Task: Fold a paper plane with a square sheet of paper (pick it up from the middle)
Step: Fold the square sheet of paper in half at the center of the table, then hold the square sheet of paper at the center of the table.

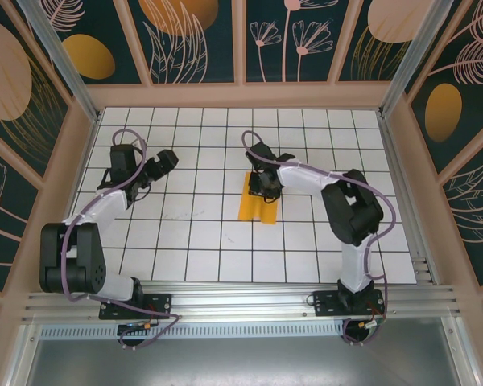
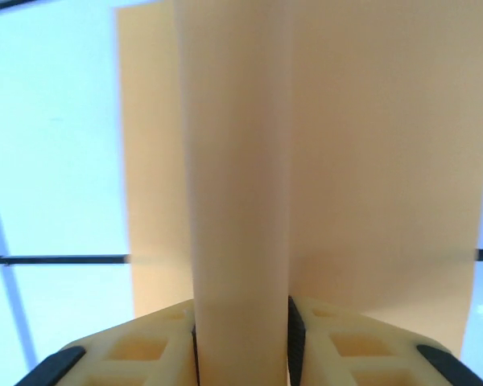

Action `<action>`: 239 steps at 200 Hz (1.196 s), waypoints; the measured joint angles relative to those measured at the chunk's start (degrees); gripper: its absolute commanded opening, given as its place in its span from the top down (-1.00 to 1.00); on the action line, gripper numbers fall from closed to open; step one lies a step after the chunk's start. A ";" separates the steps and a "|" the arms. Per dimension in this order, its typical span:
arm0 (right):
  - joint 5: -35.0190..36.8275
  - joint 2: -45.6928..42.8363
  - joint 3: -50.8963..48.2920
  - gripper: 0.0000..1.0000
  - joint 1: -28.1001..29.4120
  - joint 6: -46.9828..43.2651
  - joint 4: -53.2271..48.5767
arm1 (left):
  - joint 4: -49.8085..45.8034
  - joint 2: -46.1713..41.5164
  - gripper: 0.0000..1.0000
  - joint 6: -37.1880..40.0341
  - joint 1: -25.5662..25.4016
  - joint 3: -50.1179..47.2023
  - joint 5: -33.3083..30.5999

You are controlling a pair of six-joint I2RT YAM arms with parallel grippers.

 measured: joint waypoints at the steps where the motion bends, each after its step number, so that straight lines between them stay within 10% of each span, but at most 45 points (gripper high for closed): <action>1: -0.09 -0.11 -0.07 0.41 0.00 0.00 0.11 | 0.02 0.00 -0.73 -0.04 -0.02 -0.04 0.04; 95: -23.61 -8.81 -13.46 0.43 -4.50 0.55 24.72 | 8.46 6.21 -0.11 -6.75 -12.09 -1.14 4.92; 239: -29.94 -3.13 -19.37 0.41 -8.96 0.00 30.21 | 15.32 23.21 0.79 -11.30 -26.34 6.47 7.45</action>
